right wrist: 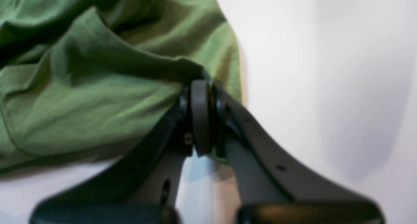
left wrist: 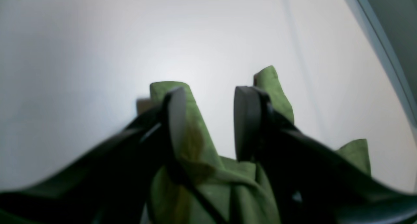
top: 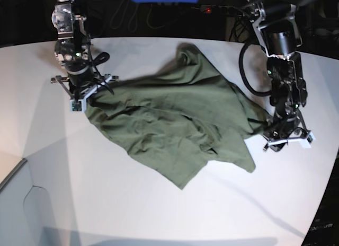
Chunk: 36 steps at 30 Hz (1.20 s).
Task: Layout the t-shirt on the table in an organized manner, then fold the t-shirt properly
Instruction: 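Adjust the left gripper's grip on the shirt fabric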
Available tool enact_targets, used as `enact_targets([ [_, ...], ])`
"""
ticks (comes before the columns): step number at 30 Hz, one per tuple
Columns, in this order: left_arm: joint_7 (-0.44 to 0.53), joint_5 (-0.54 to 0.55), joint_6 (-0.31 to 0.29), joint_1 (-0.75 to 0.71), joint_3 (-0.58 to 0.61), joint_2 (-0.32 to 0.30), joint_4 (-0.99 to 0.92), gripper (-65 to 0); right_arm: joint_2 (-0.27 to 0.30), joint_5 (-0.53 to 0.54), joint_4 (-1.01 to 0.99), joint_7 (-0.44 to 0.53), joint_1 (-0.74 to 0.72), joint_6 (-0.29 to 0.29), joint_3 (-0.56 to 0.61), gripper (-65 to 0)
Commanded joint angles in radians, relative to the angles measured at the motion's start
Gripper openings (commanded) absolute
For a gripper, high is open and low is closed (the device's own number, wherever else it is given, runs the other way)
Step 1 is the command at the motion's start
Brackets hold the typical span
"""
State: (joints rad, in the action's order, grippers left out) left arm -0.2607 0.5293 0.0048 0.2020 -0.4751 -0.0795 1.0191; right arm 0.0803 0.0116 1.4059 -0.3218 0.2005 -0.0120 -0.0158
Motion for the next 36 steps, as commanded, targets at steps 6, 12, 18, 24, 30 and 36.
enact_targets([
  [6, 0.016, 0.005, -0.002, -0.014, -0.007, -0.010, 0.027, -40.9, 0.003, -0.003, 0.014, 0.022, -0.008, -0.001, -0.002, -65.0],
  [12, 0.021, 0.005, -0.002, -0.009, -0.007, -0.012, 0.016, -40.9, 0.003, -0.003, 0.014, 0.022, -0.008, -0.001, -0.002, -65.0],
  [18, 0.021, 0.005, -0.002, -0.005, -0.007, -0.012, 0.016, -40.9, 0.003, -0.003, 0.014, 0.022, -0.008, -0.001, -0.002, -65.0],
  [24, 0.018, 0.005, -0.002, -0.008, -0.007, -0.010, 0.016, -40.9, 0.003, -0.003, 0.014, 0.022, -0.006, -0.001, -0.002, -65.0],
  [30, 0.018, 0.005, -0.001, -0.028, -0.007, -0.010, 0.020, -40.9, 0.003, -0.003, 0.014, 0.022, -0.006, -0.001, -0.002, -65.0],
  [36, 0.018, 0.005, -0.001, -0.022, -0.007, -0.009, 0.016, -40.9, 0.002, -0.003, 0.014, 0.022, -0.006, -0.001, -0.002, -65.0],
])
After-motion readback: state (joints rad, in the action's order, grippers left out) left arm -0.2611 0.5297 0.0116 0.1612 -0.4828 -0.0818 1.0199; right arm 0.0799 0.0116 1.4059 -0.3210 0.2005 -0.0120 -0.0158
